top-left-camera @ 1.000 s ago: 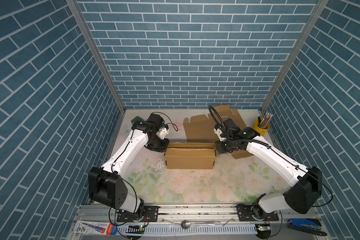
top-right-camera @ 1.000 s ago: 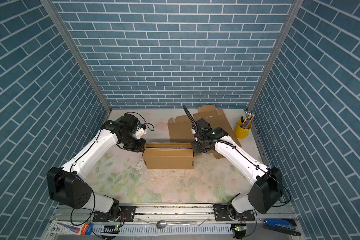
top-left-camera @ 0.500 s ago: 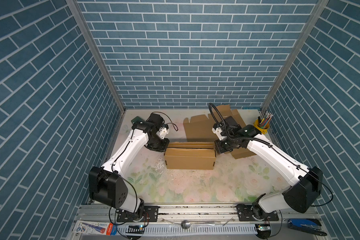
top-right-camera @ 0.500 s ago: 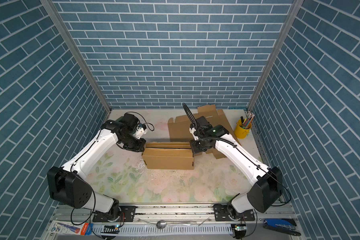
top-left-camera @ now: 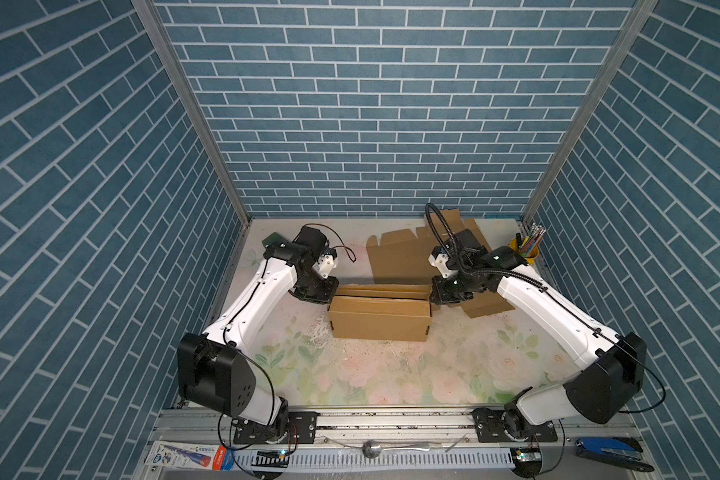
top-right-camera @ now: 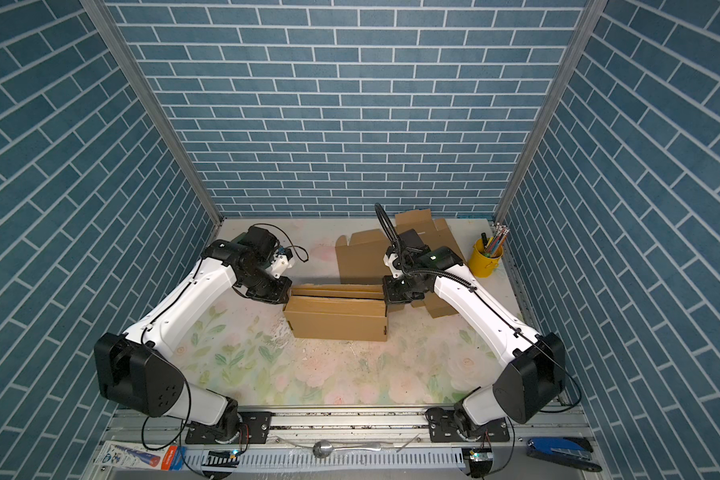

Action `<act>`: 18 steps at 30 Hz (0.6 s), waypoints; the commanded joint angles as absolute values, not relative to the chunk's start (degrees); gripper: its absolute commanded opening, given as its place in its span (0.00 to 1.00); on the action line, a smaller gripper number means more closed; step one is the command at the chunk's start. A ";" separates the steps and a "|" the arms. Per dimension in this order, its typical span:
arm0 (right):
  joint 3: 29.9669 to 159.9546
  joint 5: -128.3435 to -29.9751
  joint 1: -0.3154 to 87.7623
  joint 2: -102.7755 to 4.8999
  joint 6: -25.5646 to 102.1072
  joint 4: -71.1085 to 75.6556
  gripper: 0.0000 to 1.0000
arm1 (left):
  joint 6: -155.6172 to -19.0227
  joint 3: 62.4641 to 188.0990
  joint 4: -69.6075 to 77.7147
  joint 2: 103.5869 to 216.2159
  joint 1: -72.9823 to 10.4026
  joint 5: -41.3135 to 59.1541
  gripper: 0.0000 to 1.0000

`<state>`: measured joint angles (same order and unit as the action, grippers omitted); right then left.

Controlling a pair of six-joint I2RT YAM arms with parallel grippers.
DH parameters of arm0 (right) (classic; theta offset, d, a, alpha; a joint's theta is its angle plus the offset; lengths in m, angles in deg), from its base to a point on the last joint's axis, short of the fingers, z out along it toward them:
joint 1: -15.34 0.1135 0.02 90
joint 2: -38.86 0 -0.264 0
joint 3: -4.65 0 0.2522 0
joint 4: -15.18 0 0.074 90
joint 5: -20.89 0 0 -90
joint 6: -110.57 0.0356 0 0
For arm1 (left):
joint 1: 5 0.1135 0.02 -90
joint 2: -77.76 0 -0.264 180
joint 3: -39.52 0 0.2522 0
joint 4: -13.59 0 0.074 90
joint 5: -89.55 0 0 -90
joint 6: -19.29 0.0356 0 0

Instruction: Fold the paper box

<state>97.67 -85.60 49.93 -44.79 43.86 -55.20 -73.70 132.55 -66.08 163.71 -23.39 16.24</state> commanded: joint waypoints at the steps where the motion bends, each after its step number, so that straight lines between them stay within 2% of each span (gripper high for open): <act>1: 95.40 -88.97 49.99 -42.83 46.15 -53.39 0.00 | -73.17 131.50 -69.07 165.91 -23.97 16.49 0.00; 18: 91.53 -83.83 50.90 -43.20 46.23 -52.68 0.00 | -73.70 132.12 -68.92 166.08 -24.59 16.59 0.00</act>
